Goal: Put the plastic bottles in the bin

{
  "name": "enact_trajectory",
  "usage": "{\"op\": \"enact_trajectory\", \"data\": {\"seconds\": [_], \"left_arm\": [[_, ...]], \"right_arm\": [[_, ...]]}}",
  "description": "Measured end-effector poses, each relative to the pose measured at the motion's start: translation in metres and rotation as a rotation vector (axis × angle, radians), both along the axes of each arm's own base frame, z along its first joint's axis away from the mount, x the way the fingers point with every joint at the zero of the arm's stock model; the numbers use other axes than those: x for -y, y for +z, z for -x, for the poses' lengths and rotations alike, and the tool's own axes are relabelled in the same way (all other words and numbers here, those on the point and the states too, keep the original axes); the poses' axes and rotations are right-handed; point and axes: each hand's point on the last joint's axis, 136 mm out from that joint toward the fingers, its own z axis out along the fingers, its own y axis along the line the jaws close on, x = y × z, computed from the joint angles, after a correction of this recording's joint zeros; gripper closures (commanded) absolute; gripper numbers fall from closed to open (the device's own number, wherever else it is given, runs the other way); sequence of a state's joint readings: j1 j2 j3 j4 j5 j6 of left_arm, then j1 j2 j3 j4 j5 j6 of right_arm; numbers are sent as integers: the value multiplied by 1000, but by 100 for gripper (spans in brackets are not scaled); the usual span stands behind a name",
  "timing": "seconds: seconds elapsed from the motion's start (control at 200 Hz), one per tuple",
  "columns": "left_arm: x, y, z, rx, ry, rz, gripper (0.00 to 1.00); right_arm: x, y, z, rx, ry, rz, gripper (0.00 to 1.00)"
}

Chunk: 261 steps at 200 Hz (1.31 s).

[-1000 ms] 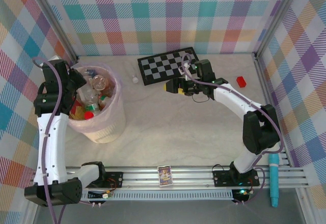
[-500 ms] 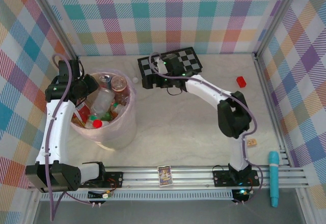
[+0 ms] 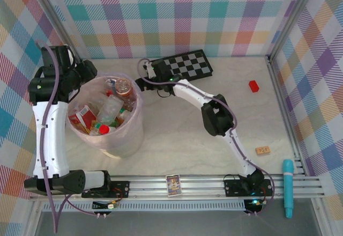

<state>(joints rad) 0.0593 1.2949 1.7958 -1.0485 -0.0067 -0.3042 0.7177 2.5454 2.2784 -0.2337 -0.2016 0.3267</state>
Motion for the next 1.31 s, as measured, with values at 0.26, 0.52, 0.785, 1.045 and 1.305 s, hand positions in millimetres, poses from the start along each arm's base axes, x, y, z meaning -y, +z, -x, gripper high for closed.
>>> {"op": "enact_trajectory", "data": {"seconds": [0.26,0.52,0.785,1.045,1.305], "left_arm": [[36,-1,-2,2,-137,52,48],[101,-11,-15,-11,-327,58,53],[119,-51,-2,-97,-402,53,65],[115,-48,31,-78,-427,48,61],[88,-22,29,-5,-303,15,45]], "right_arm": [[-21,-29,-28,67,-70,16,12],[-15,-26,-40,99,-143,30,9],[-14,-25,-43,53,-187,-10,11],[-12,-20,-51,-29,-266,-99,14],[-17,-26,-44,-108,-268,-144,12]]}}
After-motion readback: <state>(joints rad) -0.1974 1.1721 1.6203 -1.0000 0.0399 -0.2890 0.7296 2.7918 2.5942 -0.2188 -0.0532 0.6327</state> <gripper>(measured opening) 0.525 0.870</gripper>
